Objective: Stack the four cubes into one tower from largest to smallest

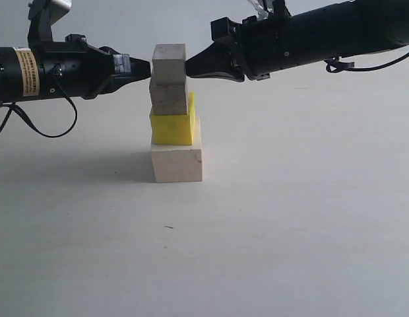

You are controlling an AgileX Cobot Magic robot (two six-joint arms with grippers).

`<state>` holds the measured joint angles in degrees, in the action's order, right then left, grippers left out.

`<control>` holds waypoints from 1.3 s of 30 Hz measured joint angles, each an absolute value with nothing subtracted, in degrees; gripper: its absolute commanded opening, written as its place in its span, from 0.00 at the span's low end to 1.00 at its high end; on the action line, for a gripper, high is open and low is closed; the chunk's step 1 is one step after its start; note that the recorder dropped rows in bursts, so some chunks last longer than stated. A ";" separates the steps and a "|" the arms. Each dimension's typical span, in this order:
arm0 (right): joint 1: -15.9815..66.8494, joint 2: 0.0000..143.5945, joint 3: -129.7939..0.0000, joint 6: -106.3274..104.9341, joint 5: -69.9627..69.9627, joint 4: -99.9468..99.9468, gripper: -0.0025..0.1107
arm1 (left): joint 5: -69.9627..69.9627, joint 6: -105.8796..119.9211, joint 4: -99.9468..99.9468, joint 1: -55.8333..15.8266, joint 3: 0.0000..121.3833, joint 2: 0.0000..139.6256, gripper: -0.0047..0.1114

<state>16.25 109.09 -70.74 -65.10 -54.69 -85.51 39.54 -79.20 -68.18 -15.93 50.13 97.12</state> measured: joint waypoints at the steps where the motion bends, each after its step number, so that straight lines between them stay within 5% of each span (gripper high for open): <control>1: 16.25 109.09 -70.74 -65.33 -54.84 -85.60 0.02 | 39.54 -79.20 -68.18 -15.93 50.13 97.12 0.04; 39: 16.25 110.22 -70.82 -68.76 -55.30 -89.21 0.02 | 39.64 -79.29 -68.29 -15.93 50.13 97.12 0.04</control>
<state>16.25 110.22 -70.82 -68.76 -55.30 -89.21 39.64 -79.29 -68.29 -15.93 50.13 97.12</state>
